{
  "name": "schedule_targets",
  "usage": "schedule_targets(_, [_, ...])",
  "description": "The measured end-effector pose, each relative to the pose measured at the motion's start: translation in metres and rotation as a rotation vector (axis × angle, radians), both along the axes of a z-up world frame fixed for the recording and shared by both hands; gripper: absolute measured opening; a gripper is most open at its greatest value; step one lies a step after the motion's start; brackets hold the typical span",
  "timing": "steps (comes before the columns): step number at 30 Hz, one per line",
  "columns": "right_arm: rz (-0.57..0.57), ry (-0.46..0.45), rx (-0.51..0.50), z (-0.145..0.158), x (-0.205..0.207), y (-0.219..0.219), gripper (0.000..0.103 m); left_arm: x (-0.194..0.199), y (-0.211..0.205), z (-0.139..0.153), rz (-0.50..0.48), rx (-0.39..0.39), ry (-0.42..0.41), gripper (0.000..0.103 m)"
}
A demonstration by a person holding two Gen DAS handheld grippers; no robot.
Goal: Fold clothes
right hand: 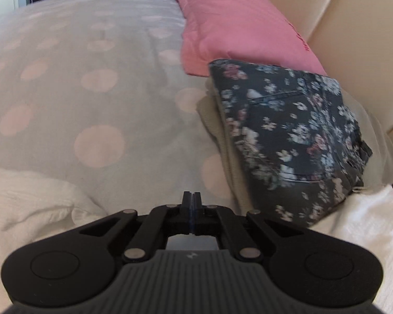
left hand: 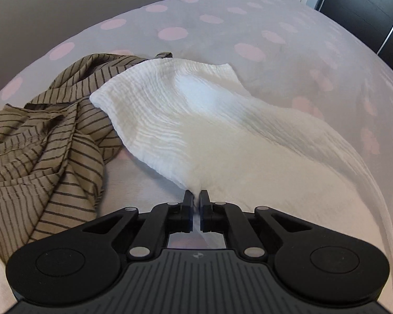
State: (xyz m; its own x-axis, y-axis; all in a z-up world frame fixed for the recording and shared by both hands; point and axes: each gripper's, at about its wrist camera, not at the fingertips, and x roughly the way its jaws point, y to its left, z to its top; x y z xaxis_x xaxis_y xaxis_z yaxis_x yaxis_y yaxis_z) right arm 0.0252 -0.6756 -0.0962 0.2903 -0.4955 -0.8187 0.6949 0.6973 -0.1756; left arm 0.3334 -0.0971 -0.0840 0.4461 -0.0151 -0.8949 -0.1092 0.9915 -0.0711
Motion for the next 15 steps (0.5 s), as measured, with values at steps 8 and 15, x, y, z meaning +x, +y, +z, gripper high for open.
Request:
schedule_targets(8, [0.119, -0.057, 0.250, -0.011, -0.049, 0.036, 0.045, -0.040, 0.010, 0.017, -0.098, 0.065, 0.019, 0.007])
schedule_targets(15, [0.120, -0.005, 0.353, -0.062, -0.066, 0.046, 0.047, -0.096, 0.025, 0.042, -0.211, 0.055, 0.011, 0.010])
